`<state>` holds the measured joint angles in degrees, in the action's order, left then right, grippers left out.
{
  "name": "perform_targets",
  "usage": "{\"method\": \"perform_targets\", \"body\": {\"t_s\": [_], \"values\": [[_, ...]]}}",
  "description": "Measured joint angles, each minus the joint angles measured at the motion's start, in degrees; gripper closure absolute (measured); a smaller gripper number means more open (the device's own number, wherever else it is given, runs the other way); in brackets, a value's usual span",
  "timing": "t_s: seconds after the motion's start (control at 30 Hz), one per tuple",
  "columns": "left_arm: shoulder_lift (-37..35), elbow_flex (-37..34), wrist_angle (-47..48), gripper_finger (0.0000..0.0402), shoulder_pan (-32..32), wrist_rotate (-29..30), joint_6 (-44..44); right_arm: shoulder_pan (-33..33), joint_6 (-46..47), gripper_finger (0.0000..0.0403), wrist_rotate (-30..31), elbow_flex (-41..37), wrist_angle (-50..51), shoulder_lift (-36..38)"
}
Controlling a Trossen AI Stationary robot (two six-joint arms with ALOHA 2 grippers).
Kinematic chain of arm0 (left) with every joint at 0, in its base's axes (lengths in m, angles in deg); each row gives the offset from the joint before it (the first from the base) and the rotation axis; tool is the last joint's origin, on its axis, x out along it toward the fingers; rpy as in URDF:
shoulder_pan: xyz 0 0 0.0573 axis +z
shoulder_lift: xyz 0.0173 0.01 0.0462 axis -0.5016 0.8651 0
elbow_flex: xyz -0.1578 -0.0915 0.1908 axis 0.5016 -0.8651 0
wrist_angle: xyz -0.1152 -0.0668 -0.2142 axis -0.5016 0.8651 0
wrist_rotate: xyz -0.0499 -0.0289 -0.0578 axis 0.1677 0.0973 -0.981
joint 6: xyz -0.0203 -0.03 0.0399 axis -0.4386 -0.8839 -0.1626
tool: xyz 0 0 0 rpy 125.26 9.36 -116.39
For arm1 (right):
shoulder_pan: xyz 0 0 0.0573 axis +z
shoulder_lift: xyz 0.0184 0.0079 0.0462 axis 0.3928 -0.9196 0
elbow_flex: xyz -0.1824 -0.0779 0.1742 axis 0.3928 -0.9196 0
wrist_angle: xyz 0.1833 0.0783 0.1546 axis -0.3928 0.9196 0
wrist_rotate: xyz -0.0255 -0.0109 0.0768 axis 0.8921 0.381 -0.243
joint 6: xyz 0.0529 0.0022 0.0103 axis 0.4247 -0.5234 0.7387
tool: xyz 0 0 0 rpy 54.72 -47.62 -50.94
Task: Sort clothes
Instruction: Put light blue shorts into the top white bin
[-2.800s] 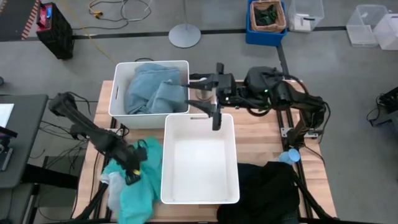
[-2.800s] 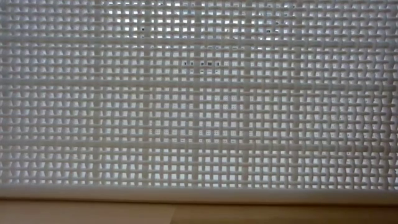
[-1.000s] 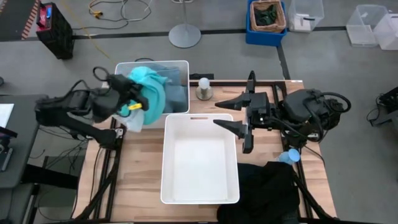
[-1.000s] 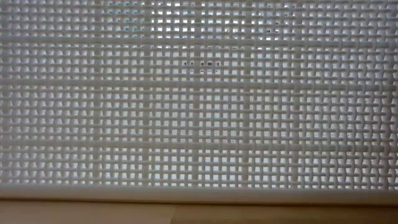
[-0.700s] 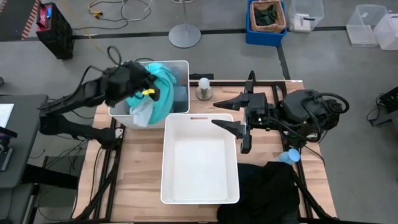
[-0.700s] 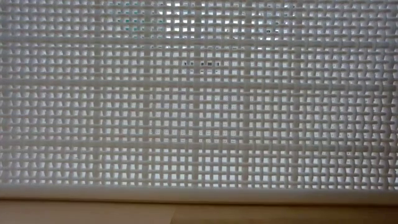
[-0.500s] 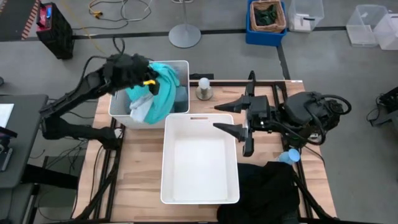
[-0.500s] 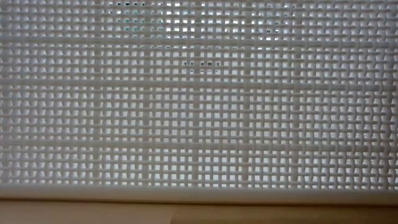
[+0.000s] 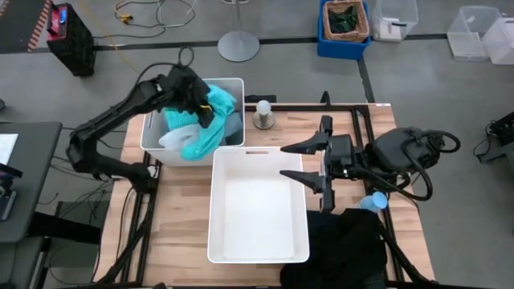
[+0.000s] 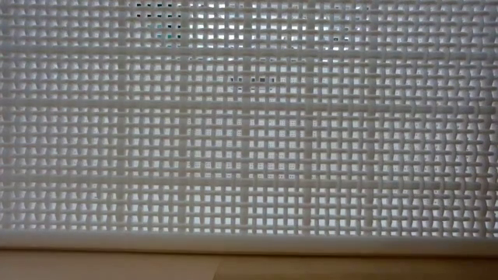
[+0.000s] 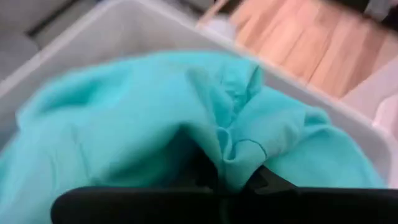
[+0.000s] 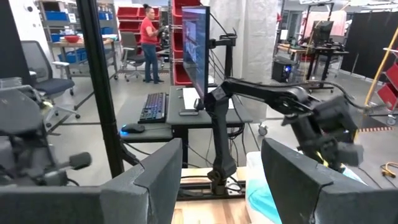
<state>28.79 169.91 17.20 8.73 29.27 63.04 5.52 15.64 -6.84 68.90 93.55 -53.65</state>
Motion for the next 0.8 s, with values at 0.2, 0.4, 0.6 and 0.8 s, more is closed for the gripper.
{"method": "perform_targets", "body": {"t_s": [0.2,0.4,0.6,0.8], "values": [[5.1,0.0,5.7,0.0392,2.5,7.7,-2.0,0.3,0.3,0.0168,0.0,0.0,0.3,0.0],[9.8,0.0,8.8,0.0387,4.1,10.0,-3.9,0.3,4.3,0.0168,0.0,0.0,5.0,0.0],[7.5,0.0,2.3,0.0315,4.0,9.4,-6.4,0.3,8.7,0.0168,0.0,0.0,9.2,0.0],[1.7,0.1,-5.6,0.0202,5.6,8.8,-13.8,0.3,9.0,0.0168,0.0,0.0,9.2,0.0]]}}
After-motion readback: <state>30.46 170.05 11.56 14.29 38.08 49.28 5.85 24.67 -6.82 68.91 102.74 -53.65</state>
